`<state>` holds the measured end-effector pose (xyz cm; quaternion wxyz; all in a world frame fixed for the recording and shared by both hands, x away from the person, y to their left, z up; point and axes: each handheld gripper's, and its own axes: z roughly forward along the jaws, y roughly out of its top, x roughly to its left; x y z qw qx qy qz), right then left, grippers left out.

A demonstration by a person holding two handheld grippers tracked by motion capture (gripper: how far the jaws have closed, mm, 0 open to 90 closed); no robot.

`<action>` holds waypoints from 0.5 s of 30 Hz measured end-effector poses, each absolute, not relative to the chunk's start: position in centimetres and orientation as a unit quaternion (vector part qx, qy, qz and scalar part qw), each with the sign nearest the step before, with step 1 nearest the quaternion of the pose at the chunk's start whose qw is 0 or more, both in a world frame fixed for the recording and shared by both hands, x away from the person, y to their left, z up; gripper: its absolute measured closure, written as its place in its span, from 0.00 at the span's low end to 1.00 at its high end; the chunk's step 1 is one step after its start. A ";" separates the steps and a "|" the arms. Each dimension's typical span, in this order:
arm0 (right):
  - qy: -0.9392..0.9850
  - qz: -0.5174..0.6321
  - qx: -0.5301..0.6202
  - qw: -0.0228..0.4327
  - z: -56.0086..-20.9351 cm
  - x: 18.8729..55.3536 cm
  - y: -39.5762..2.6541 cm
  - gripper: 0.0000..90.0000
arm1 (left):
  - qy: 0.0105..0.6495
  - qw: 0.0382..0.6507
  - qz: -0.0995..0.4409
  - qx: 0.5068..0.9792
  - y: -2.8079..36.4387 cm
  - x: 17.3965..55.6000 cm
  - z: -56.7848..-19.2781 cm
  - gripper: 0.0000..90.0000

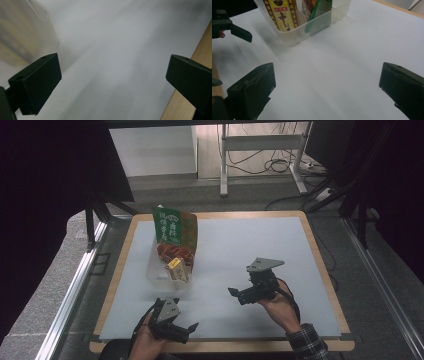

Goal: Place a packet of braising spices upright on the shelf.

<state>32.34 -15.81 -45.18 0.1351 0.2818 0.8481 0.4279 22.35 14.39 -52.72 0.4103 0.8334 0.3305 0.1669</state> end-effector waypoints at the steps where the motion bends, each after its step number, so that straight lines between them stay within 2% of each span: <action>1: 0.848 0.427 0.282 0.136 -45.2 32.3 -16.0 0.00 | 0.330 0.410 0.167 0.834 14.4 22.3 -52.7 0.00; 15: 0.843 0.421 0.303 0.143 -45.5 31.0 -19.2 0.00 | 0.329 0.411 0.173 0.832 14.5 22.3 -52.6 0.00</action>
